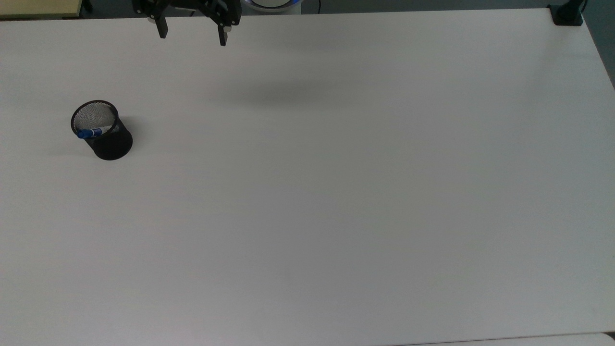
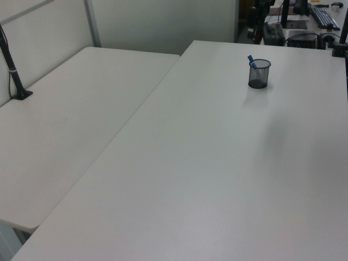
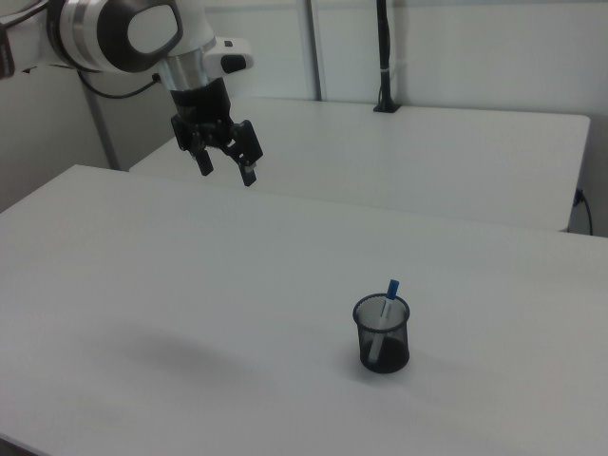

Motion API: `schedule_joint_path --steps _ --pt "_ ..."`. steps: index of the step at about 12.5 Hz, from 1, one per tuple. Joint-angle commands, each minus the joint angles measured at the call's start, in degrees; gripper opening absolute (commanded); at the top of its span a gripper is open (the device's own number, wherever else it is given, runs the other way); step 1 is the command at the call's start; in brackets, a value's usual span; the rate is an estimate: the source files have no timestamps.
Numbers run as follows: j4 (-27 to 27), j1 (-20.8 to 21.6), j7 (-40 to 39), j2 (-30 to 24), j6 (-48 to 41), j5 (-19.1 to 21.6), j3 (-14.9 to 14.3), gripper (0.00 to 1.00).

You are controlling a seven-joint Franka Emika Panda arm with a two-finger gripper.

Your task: Remove the marker

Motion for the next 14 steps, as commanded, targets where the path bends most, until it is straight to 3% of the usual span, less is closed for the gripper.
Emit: schedule_joint_path --steps 1,12,14 --pt "0.8 0.7 -0.6 0.0 -1.9 0.0 -0.1 1.00" --pt "0.6 0.6 -1.3 0.0 -1.9 -0.1 0.0 1.00" --pt "0.1 0.4 -4.8 0.0 -2.8 -0.4 -0.1 1.00"
